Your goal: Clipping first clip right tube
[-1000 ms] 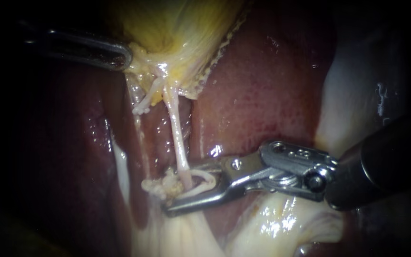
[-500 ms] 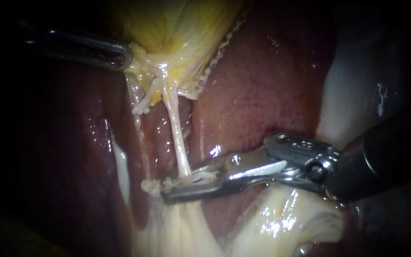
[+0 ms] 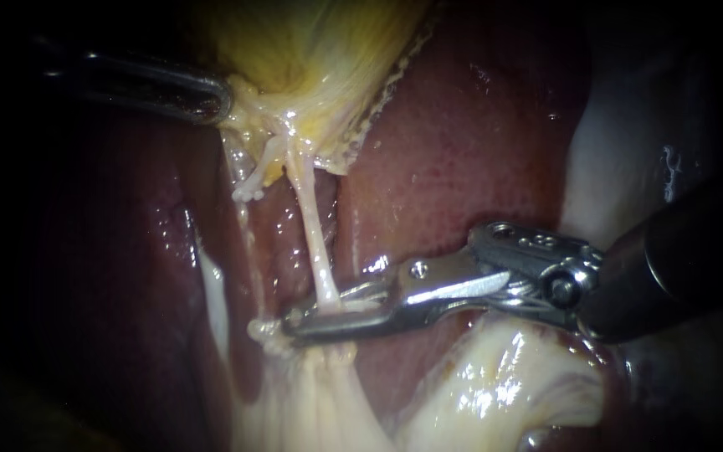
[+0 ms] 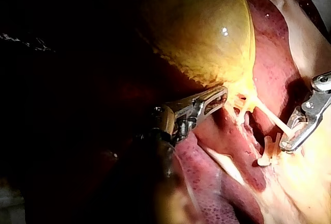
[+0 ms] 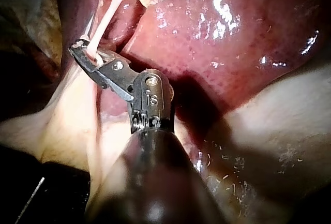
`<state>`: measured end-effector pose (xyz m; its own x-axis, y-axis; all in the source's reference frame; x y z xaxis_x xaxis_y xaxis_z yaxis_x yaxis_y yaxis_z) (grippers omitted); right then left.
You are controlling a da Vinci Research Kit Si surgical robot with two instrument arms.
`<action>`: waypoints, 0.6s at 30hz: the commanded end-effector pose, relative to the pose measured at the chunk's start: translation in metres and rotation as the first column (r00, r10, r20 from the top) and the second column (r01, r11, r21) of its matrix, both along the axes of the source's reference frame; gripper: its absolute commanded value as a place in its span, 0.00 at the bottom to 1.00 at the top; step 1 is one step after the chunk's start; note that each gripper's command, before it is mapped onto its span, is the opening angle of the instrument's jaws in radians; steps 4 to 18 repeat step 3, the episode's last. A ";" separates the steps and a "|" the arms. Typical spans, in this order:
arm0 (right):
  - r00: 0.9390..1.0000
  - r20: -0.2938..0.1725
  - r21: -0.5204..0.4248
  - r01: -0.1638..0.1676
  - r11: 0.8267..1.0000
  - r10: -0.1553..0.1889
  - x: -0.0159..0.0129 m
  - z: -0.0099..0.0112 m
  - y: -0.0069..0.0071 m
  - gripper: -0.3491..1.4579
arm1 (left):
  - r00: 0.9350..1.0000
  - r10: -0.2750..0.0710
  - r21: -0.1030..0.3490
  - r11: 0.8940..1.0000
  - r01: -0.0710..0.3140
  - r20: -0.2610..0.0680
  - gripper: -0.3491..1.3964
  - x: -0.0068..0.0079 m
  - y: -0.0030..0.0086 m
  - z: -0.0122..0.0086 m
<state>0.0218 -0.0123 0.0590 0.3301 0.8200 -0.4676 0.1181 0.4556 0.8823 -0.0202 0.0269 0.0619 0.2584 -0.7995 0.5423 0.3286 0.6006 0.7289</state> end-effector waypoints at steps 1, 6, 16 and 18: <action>1.000 0.001 0.003 0.000 1.000 0.000 0.0000 0.0001 0.0000 0.00 | 1.000 0.000 0.000 1.000 0.000 0.000 0.00 0.0000 0.0000 0.0000; 1.000 0.001 0.003 0.000 1.000 0.000 -0.0001 0.0002 0.0000 0.00 | 1.000 0.000 0.000 1.000 0.000 0.000 0.00 0.0000 0.0000 0.0000; 1.000 0.001 0.003 0.000 1.000 0.000 -0.0001 0.0002 0.0000 0.00 | 1.000 0.000 0.000 1.000 0.000 0.000 0.00 0.0000 0.0000 0.0000; 1.000 0.001 0.003 0.000 1.000 0.000 -0.0001 0.0002 0.0000 0.00 | 1.000 0.000 0.000 1.000 0.000 0.000 0.00 0.0000 0.0000 0.0000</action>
